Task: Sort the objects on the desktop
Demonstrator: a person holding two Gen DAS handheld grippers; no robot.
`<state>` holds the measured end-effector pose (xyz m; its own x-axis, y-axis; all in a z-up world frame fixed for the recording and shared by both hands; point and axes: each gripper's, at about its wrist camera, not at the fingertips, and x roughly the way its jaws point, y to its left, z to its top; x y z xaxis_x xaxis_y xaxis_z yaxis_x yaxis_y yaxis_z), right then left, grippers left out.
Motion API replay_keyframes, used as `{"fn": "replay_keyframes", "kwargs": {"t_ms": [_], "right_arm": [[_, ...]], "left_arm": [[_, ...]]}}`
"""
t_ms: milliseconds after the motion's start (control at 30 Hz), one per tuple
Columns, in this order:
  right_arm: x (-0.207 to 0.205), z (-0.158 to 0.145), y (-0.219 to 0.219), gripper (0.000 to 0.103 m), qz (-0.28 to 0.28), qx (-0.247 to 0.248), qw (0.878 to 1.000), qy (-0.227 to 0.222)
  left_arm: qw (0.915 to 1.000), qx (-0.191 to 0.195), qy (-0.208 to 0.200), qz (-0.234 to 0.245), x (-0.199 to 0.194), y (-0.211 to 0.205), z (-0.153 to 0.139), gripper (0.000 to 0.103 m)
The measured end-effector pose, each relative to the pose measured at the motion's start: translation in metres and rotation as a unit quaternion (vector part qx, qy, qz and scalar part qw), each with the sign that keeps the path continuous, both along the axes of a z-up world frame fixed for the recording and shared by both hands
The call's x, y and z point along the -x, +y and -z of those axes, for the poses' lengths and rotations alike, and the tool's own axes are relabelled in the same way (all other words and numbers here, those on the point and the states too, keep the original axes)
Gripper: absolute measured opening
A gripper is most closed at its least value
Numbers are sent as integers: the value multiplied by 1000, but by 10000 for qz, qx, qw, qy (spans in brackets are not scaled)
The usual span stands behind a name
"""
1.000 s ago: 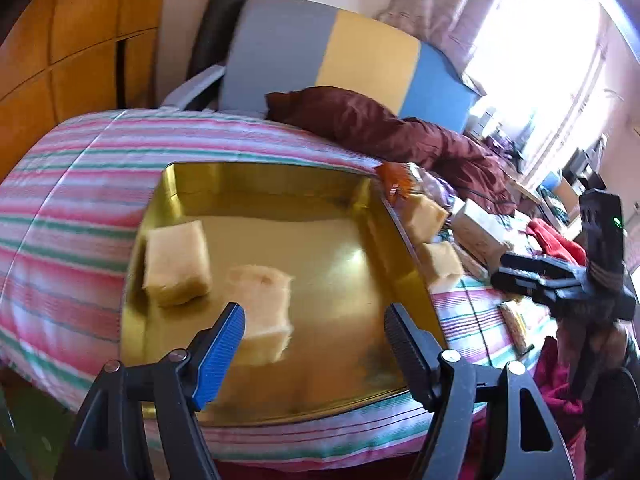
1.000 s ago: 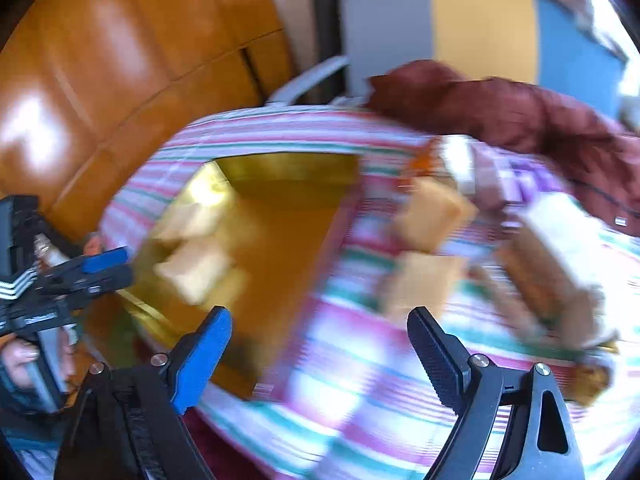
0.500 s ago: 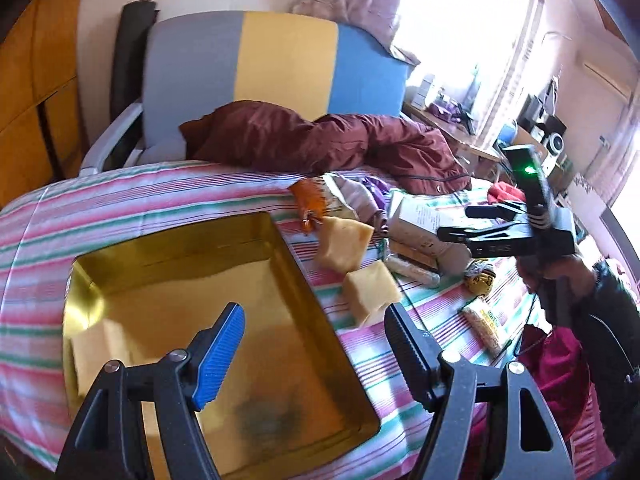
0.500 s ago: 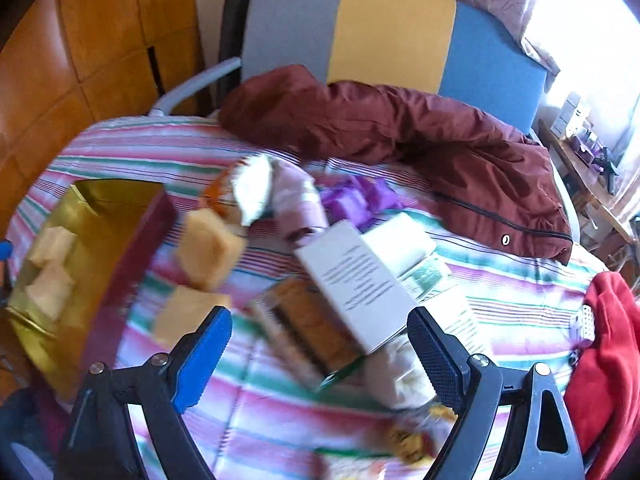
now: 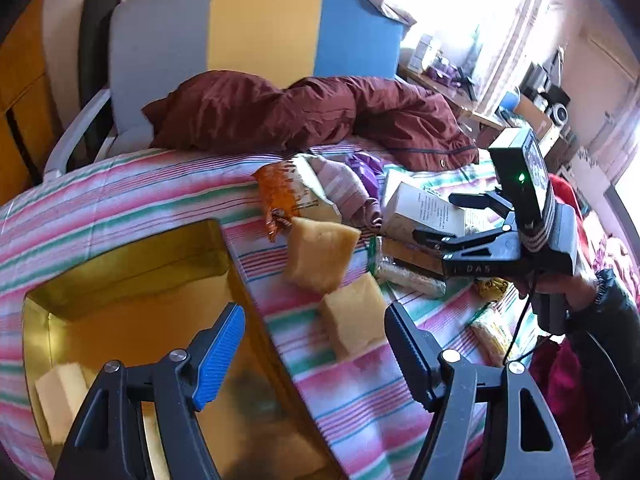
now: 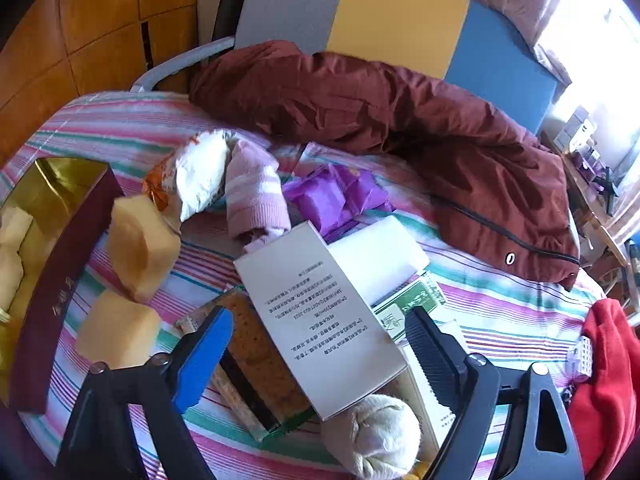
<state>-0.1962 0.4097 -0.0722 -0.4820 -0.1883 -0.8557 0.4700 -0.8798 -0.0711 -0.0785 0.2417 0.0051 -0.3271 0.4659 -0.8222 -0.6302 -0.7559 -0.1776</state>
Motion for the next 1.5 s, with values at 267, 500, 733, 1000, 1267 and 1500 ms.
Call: {"fn": "replay_keyframes", "kwargs": {"t_ms": [267,500,733,1000,1267,1500], "right_arm": [[-4,8,-7,63,-249,-232,9994,32],[-3,8,-5,62,-232,-156,9996,19],[-2,9,-4,62,-220,-116,9997,7],[-3,8,-5,54,-217,-144,9996,95],[-5,-8,2,51,-89,85,9993,359],[-12,-35,11,52,-12,668,9960,591]], "left_arm": [[9985,522,33,133,18,54,26,74],[9958,914,-34,68,37,81,49,75],[9906,1363,5,87,51,99,70,79],[9942,1047,-185,144,59,96,76,57],[9985,465,208,211,33,72,34,56],[9985,21,550,15,5,30,-19,56]]}}
